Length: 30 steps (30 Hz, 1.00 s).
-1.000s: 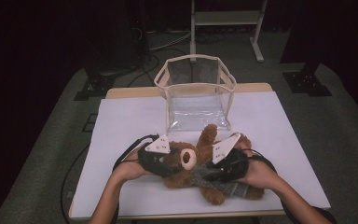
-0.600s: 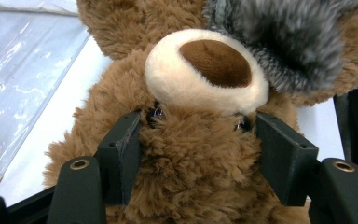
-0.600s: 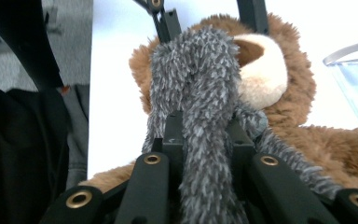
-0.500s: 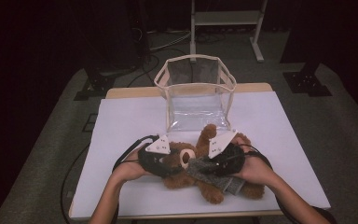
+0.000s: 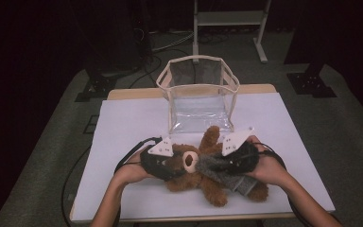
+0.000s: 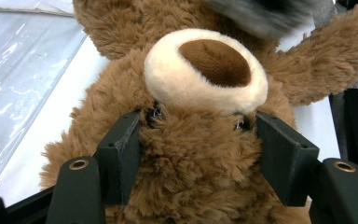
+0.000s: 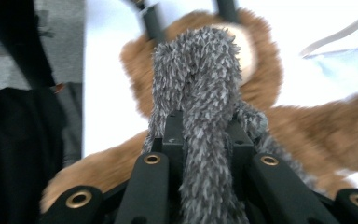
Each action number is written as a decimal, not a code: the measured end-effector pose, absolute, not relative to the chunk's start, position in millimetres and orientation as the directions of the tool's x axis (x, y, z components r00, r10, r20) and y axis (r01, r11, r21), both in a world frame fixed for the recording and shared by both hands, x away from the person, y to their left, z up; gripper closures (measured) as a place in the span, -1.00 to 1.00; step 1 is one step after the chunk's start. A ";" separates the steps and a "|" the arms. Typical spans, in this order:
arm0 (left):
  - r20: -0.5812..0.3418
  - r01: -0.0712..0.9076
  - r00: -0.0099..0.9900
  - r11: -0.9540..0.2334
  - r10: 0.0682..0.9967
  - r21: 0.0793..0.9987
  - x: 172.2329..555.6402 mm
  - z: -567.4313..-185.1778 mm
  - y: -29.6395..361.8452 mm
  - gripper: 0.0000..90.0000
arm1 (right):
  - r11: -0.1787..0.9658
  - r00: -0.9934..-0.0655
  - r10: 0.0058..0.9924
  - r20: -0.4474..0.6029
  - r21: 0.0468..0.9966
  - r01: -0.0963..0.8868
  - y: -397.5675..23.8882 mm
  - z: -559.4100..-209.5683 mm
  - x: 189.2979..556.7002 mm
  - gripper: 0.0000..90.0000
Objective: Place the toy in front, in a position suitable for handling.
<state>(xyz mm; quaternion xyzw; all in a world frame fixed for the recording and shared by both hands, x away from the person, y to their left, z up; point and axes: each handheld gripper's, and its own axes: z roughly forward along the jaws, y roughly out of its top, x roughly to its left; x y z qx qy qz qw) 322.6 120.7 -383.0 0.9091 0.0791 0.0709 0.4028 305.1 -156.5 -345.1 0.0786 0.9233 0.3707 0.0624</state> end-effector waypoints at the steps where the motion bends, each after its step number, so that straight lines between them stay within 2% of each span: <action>1: 0.065 0.086 0.977 -0.662 0.201 0.744 322.6 -383.1 121.0 -0.22 | 0.712 -0.978 0.196 -0.064 0.695 0.098 -155.0 -342.2 310.0 0.65; 5: 0.066 0.086 0.977 -0.662 0.201 0.745 322.7 -382.3 121.7 -0.23 | 0.706 -0.969 0.241 -0.057 0.696 0.134 -158.9 -335.9 330.5 0.66; 8: 0.077 0.075 0.977 -0.661 0.197 0.746 322.0 -378.9 121.9 -0.28 | 0.701 -0.967 0.252 -0.023 0.694 0.166 -162.4 -342.2 332.6 0.66; 11: 0.043 0.067 0.984 -0.589 0.172 0.806 318.4 -371.4 121.0 -0.36 | 0.697 -0.973 0.230 0.001 0.698 0.165 -162.1 -352.6 325.3 0.66; 16: 0.048 0.037 0.992 -0.623 0.119 0.782 314.0 -372.1 109.0 -0.25 | 0.708 -0.982 0.191 -0.012 0.694 0.129 -156.3 -354.4 310.8 0.66; 20: 0.039 0.046 0.992 -0.633 0.120 0.773 313.0 -373.3 108.6 -0.17 | 0.701 -0.981 0.192 -0.019 0.703 0.124 -162.1 -349.4 313.1 0.65; 25: 0.036 0.045 0.993 -0.635 0.114 0.771 312.3 -374.9 108.5 -0.16 | 0.682 -0.963 0.269 -0.036 0.713 0.164 -189.0 -339.5 321.0 0.65; 30: 0.042 0.038 0.993 -0.641 0.109 0.767 311.7 -374.6 106.4 -0.17 | 0.661 -0.948 0.317 -0.002 0.718 0.220 -207.3 -342.3 329.4 0.65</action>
